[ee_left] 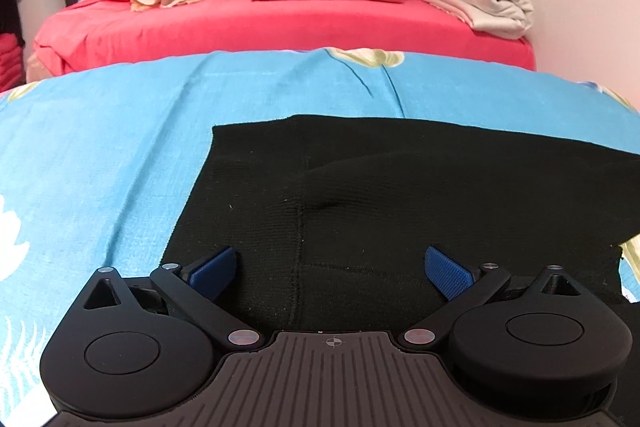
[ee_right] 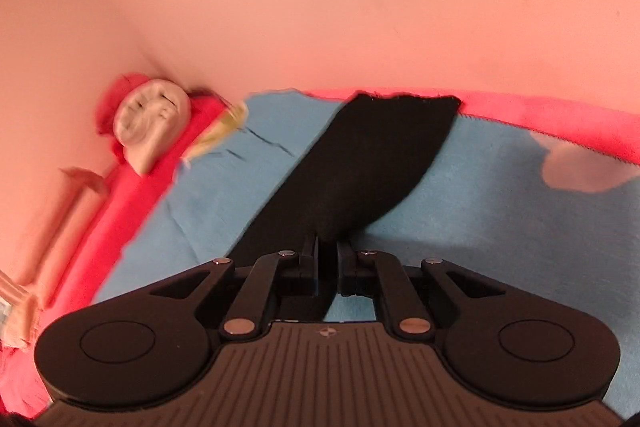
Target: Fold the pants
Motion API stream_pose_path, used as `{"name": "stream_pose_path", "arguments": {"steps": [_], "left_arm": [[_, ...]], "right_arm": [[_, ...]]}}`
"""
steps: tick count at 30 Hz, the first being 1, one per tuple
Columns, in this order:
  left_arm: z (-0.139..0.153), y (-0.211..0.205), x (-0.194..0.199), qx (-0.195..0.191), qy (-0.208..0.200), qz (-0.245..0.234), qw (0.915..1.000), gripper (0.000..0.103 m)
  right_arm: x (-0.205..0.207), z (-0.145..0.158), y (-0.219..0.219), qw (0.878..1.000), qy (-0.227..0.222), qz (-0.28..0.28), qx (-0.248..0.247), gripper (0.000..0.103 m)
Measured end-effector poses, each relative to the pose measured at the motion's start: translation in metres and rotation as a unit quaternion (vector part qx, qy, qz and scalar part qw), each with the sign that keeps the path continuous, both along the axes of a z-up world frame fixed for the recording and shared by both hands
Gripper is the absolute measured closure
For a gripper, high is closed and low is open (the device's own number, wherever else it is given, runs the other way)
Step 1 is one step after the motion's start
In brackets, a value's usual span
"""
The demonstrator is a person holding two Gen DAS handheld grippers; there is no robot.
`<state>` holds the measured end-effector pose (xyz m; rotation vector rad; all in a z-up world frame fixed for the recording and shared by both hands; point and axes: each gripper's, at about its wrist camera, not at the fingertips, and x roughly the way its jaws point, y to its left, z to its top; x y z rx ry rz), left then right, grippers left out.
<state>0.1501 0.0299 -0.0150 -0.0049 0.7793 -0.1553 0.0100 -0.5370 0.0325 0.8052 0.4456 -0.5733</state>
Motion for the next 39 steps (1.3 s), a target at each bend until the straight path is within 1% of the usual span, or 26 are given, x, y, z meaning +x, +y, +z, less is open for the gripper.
{"name": "stream_pose_path", "arguments": {"steps": [2, 3, 4, 5, 6, 7, 8, 9, 11, 13, 15, 17, 18, 19, 21, 22, 24, 25, 27, 29, 31, 33, 35, 36, 37, 39], "left_arm": [[0.000, 0.000, 0.001, -0.001, 0.000, 0.000, 1.0000, 0.000], [0.000, 0.000, 0.001, 0.000, 0.000, 0.000, 1.0000, 0.000], [-0.001, -0.001, 0.001, 0.001, -0.001, 0.000, 1.0000, 0.000], [-0.001, -0.001, 0.001, 0.001, -0.001, 0.001, 1.0000, 0.000], [-0.001, -0.001, 0.001, 0.001, -0.001, 0.001, 1.0000, 0.000], [-0.001, -0.001, 0.002, 0.001, 0.000, 0.001, 1.0000, 0.000], [0.000, -0.001, 0.002, 0.002, 0.002, 0.001, 1.0000, 0.000], [0.001, -0.002, 0.002, 0.004, 0.005, 0.002, 1.0000, 0.000], [0.006, 0.000, -0.001, 0.009, 0.017, 0.010, 0.9998, 0.000], [0.014, 0.008, -0.013, -0.005, 0.018, 0.014, 0.9997, 0.000], [0.018, 0.021, -0.034, -0.019, 0.009, 0.013, 0.9997, 0.000], [0.017, 0.031, -0.054, -0.019, 0.001, 0.020, 0.9996, 0.000], [0.014, 0.035, -0.063, -0.017, 0.005, 0.024, 0.9996, 0.000], [0.008, 0.039, -0.069, -0.012, 0.015, 0.033, 0.9993, 0.000], [0.003, 0.044, -0.082, -0.007, 0.017, 0.049, 0.9986, 0.000], [0.005, 0.046, -0.087, -0.010, 0.012, 0.049, 0.9987, 0.000], [0.006, 0.046, -0.093, -0.017, 0.008, 0.041, 0.9990, 0.000], [0.004, 0.045, -0.094, -0.010, 0.008, 0.038, 0.9992, 0.000], [0.003, 0.040, -0.094, 0.006, 0.005, 0.034, 0.9994, 0.000], [0.002, 0.041, -0.093, 0.002, 0.004, 0.036, 0.9993, 0.000], [0.002, 0.044, -0.094, -0.006, 0.001, 0.037, 0.9993, 0.000], [0.002, 0.045, -0.095, -0.011, -0.002, 0.037, 0.9993, 0.000], [0.001, 0.045, -0.097, -0.013, -0.004, 0.037, 0.9992, 0.000], [0.001, 0.045, -0.097, -0.014, -0.005, 0.038, 0.9992, 0.000], [0.001, 0.045, -0.097, -0.014, -0.006, 0.038, 0.9992, 0.000], [0.001, 0.046, -0.097, -0.016, -0.007, 0.038, 0.9991, 0.000]], "right_arm": [[-0.004, 0.003, -0.004, 0.999, -0.005, -0.011, 0.030, 0.086], [-0.005, 0.006, -0.004, 0.999, 0.000, -0.014, 0.036, 0.078], [-0.009, 0.011, 0.000, 0.999, 0.009, -0.026, 0.030, 0.062], [-0.010, 0.015, 0.007, 0.998, 0.027, -0.047, 0.011, 0.051], [-0.017, 0.021, 0.018, 0.997, 0.043, -0.059, -0.010, 0.035], [-0.019, 0.027, 0.029, 0.997, 0.051, -0.056, -0.030, 0.028], [-0.020, 0.031, 0.039, 0.997, 0.046, -0.032, -0.045, 0.028], [-0.019, 0.033, 0.047, 0.998, 0.043, -0.002, -0.051, 0.024], [-0.010, 0.031, 0.058, 0.995, 0.076, 0.047, -0.047, 0.024], [-0.011, 0.035, 0.075, 0.991, 0.104, 0.061, -0.059, 0.025], [-0.014, 0.049, 0.103, 0.986, 0.089, 0.107, -0.092, 0.025], [-0.010, 0.062, 0.141, 0.974, 0.077, 0.171, -0.124, 0.025], [-0.007, 0.068, 0.164, 0.965, 0.071, 0.209, -0.141, 0.025], [-0.003, 0.072, 0.190, 0.952, 0.064, 0.255, -0.159, 0.025], [0.008, 0.077, 0.248, 0.910, 0.054, 0.362, -0.196, 0.028], [0.012, 0.078, 0.285, 0.880, 0.050, 0.419, -0.216, 0.032], [0.015, 0.077, 0.349, 0.822, 0.042, 0.506, -0.258, 0.038], [0.023, 0.072, 0.385, 0.787, 0.039, 0.549, -0.281, 0.041], [0.035, 0.063, 0.444, 0.733, 0.039, 0.601, -0.317, 0.041], [0.061, 0.052, 0.490, 0.691, 0.038, 0.633, -0.347, 0.041], [0.089, 0.042, 0.521, 0.660, 0.043, 0.653, -0.369, 0.041], [0.100, 0.032, 0.540, 0.636, 0.050, 0.666, -0.387, 0.041], [0.118, 0.019, 0.554, 0.629, 0.073, 0.668, -0.392, 0.044], [0.124, 0.012, 0.553, 0.631, 0.078, 0.667, -0.388, 0.050], [0.129, 0.008, 0.553, 0.649, 0.069, 0.664, -0.364, 0.074], [0.144, 0.005, 0.560, 0.683, 0.080, 0.660, -0.301, 0.078]]}}
